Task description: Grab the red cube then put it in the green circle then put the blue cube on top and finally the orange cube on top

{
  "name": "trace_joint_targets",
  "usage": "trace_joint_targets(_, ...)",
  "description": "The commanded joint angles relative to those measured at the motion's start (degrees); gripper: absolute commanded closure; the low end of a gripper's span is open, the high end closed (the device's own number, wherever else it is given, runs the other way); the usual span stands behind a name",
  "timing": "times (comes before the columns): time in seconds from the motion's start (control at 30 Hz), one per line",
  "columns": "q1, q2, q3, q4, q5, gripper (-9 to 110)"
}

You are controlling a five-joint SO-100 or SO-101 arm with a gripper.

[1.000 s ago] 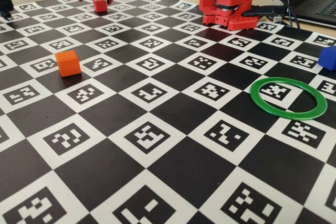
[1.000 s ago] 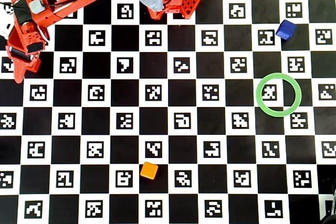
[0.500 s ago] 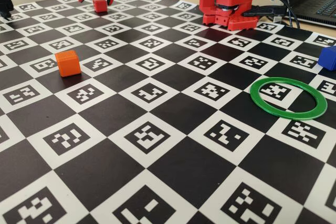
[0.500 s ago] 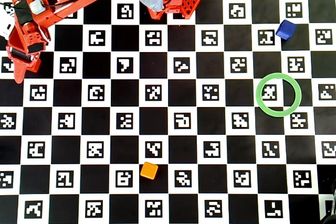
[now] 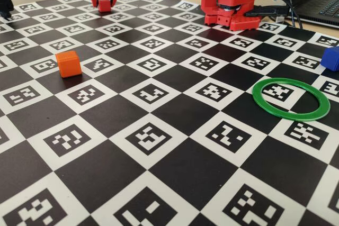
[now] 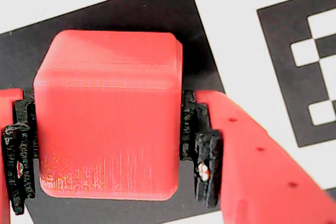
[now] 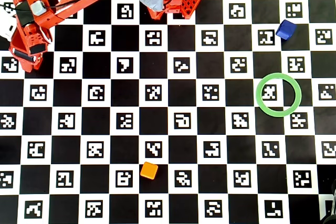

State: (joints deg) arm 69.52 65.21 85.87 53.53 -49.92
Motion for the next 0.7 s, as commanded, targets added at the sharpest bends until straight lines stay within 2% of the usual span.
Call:
trace_joint_targets(0.0,-0.6,3.8,-0.4,0.4,-0.3,88)
trace_joint_targets(0.37,-3.5,18.3,-2.5,13.6,3.5,89)
trace_joint_targets(0.67,-10.9,29.2,-4.0,26.9,10.5,90)
